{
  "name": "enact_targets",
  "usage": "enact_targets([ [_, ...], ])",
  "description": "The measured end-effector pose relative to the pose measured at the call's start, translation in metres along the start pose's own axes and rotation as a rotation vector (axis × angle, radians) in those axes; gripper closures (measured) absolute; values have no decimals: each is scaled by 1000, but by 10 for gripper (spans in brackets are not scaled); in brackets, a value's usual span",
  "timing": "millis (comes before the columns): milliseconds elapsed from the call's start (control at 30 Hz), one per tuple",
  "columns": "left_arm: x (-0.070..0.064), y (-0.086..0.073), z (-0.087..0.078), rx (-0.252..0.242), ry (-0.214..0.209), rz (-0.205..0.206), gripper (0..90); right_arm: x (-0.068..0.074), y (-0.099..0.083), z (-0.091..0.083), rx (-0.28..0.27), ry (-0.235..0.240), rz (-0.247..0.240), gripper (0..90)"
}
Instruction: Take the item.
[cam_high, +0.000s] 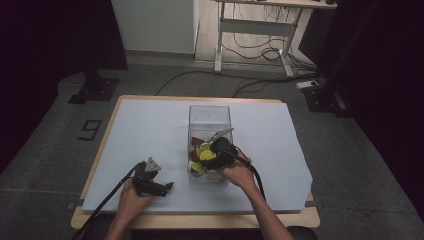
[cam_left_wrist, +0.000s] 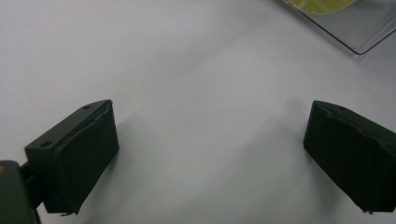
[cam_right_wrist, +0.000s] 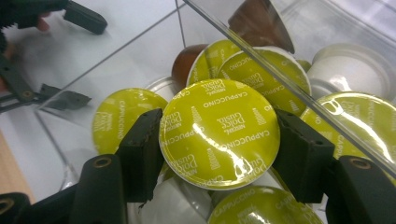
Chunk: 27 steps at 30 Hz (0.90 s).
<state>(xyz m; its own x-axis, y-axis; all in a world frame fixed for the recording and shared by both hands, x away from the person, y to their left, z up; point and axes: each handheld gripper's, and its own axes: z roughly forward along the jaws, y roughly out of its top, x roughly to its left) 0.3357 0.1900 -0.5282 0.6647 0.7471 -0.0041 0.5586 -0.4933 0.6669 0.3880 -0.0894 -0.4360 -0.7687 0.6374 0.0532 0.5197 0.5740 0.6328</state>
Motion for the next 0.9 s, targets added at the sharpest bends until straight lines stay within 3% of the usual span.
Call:
enact_targets([
  [900,0,0,0,0,0,1,26,-2,-9,-42,-48,10,-14,383],
])
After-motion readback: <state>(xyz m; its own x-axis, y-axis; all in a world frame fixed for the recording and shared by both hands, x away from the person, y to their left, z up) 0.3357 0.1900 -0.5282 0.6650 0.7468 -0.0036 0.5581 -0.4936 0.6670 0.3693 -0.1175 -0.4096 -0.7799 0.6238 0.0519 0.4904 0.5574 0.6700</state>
